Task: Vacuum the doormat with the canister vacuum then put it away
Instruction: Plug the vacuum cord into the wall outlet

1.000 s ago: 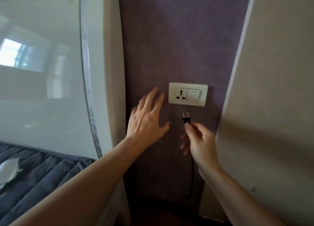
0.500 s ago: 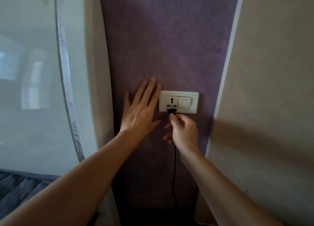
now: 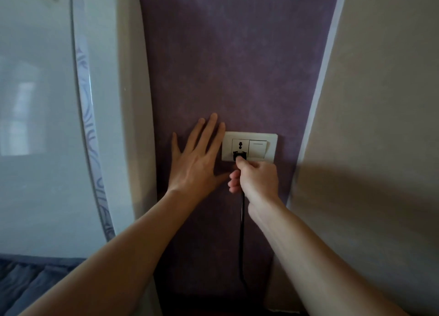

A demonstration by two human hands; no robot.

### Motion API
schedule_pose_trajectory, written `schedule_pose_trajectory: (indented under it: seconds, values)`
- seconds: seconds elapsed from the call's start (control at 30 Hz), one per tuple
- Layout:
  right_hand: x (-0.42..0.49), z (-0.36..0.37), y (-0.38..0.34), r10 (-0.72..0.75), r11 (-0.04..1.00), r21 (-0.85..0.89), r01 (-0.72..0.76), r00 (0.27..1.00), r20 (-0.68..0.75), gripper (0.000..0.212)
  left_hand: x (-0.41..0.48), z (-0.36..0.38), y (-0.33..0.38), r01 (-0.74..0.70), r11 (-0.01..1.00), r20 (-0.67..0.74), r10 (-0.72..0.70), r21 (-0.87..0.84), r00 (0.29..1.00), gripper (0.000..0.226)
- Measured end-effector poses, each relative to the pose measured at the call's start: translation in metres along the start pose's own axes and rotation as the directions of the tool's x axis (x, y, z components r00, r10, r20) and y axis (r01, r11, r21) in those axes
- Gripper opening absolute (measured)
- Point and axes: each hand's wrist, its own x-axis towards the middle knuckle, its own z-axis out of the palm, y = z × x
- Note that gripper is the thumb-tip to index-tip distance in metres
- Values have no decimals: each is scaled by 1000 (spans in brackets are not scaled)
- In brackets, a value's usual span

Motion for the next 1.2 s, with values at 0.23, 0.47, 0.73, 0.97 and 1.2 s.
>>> schedule_pose_trajectory:
  seconds: [0.23,0.47,0.73,0.97,1.2]
  values:
    - [0,0,-2,-4,1000,-15,4,1000,-17,35,0,0,0,-5,998,-21,3,-66,1000,108]
    - [2,1,7,-41,999,-22,40,999,-12,37,0,-1,-4,-21,999,-21,20,-35,1000,106]
    - [3,7,7,-81,995,-57,81,997,-2,37,0,-1,-6,-23,999,-29,23,-30,999,106]
    - [7,0,-2,-13,998,69,11,999,30,35,0,4,-3,-30,999,-42,29,-17,999,105]
    - [11,1,5,-6,988,156,-3,999,54,27,4,12,-2,-9,999,-61,7,-32,998,93]
